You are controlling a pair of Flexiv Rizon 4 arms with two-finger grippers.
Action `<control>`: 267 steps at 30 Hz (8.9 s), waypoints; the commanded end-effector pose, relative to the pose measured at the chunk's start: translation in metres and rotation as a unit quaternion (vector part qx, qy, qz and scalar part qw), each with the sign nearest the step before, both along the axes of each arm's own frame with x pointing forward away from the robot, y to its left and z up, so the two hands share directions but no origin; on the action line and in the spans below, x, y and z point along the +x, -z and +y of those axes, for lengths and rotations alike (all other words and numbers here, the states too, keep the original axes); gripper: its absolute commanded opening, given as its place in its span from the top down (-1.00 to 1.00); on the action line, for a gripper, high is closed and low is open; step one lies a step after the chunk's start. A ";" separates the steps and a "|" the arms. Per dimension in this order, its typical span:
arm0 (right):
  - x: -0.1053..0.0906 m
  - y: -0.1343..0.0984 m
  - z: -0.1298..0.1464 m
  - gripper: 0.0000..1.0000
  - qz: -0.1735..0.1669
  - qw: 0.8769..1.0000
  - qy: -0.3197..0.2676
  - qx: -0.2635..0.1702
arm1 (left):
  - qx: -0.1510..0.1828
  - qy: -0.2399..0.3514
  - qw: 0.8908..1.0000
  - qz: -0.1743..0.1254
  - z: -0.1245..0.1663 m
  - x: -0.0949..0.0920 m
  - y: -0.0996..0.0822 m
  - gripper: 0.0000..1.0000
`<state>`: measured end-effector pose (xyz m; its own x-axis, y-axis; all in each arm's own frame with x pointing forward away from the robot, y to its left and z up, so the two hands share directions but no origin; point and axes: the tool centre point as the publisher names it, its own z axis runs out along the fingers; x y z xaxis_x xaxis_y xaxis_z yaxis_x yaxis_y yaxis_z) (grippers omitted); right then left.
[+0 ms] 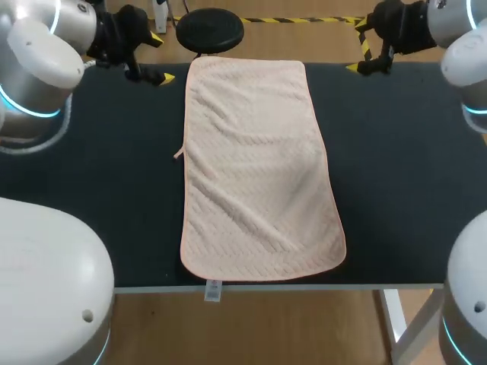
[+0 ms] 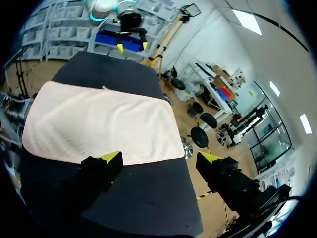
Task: Fold the towel
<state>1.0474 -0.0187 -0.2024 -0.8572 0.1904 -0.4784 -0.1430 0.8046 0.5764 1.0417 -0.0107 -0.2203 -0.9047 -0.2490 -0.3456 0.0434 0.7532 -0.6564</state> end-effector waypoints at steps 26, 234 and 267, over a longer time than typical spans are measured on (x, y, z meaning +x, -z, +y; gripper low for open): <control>-0.053 0.049 0.039 -1.00 0.137 0.984 -0.002 -0.115 | 0.221 0.065 0.970 0.080 -0.029 -0.023 0.065 -1.00; -0.066 -0.072 0.030 1.00 -0.031 0.980 -0.031 -0.195 | 0.302 0.116 0.939 -0.119 -0.057 -0.042 -0.066 1.00; -0.163 0.037 0.023 1.00 0.119 0.969 -0.014 -0.218 | 0.285 0.193 0.939 0.024 -0.078 -0.122 0.041 1.00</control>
<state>0.8748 -0.0004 -0.2285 -0.9480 -0.0053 -0.3181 -0.0761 0.9747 0.2103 0.9047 -0.0787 -0.2456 -0.8963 0.3013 -0.3253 0.3644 0.9185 -0.1534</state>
